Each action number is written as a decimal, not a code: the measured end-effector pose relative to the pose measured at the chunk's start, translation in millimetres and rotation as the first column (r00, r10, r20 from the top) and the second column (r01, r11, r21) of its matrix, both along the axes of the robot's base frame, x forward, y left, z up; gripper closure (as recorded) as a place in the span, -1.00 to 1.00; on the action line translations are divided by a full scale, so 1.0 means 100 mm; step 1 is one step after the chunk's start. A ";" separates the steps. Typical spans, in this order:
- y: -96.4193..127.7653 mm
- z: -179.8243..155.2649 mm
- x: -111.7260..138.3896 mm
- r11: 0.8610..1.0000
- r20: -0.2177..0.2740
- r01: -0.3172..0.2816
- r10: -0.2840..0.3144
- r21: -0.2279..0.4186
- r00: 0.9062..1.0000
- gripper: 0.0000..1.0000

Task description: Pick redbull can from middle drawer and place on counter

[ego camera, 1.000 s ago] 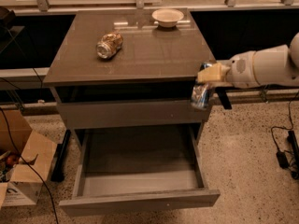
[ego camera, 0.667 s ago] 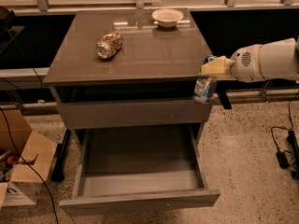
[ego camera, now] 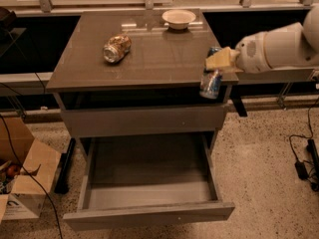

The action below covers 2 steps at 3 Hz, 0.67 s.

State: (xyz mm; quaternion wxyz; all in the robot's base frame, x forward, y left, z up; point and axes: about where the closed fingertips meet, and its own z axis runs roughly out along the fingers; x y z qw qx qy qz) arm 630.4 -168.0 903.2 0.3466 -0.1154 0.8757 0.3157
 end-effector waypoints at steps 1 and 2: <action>0.32 0.29 0.31 0.994 0.066 -0.085 0.090 -0.074 0.994 1.00; 0.61 0.44 0.59 0.981 0.096 -0.147 0.160 -0.126 0.982 1.00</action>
Offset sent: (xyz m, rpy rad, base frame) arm 0.0925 0.0934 0.0672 -0.1783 -0.1579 0.2316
